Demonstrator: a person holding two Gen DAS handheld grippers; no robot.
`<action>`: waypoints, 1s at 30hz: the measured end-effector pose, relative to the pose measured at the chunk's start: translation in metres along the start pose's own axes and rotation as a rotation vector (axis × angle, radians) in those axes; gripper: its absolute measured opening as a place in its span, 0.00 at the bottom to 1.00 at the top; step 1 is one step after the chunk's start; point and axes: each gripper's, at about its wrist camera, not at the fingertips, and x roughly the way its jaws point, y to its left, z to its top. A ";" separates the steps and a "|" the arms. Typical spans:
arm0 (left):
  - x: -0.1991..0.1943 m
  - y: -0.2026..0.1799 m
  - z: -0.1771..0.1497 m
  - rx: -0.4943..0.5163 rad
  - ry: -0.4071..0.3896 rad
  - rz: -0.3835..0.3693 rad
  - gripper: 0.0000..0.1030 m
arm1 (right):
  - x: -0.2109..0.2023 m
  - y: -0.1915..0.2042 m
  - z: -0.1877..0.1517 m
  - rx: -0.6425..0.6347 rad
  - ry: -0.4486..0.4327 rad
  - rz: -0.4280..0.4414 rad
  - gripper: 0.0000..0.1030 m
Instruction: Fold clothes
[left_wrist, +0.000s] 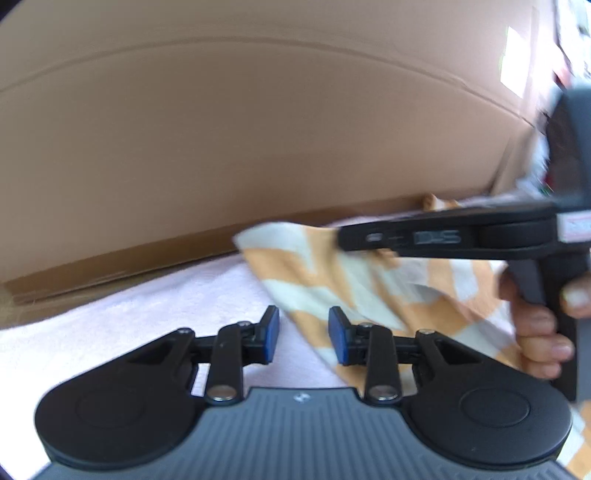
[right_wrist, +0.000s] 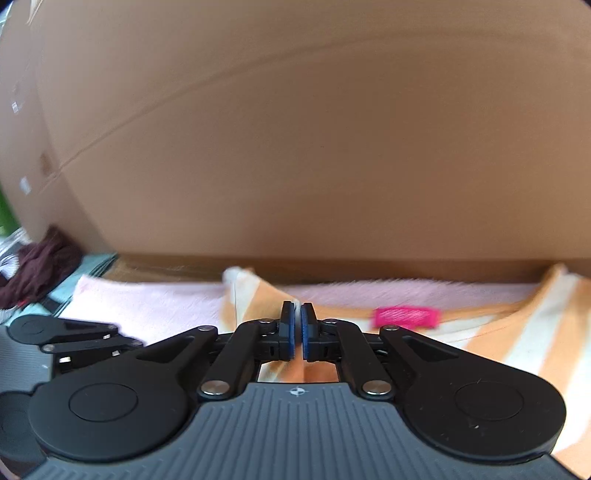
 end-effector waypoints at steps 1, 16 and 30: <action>-0.001 0.001 0.000 -0.013 -0.002 0.007 0.35 | -0.002 -0.002 0.001 0.014 -0.003 0.011 0.03; -0.010 -0.012 -0.001 0.032 -0.064 0.128 0.49 | -0.022 -0.019 0.012 0.125 -0.060 0.220 0.18; 0.002 -0.017 -0.003 0.108 -0.039 0.184 0.50 | -0.008 -0.009 0.008 0.064 0.014 0.119 0.05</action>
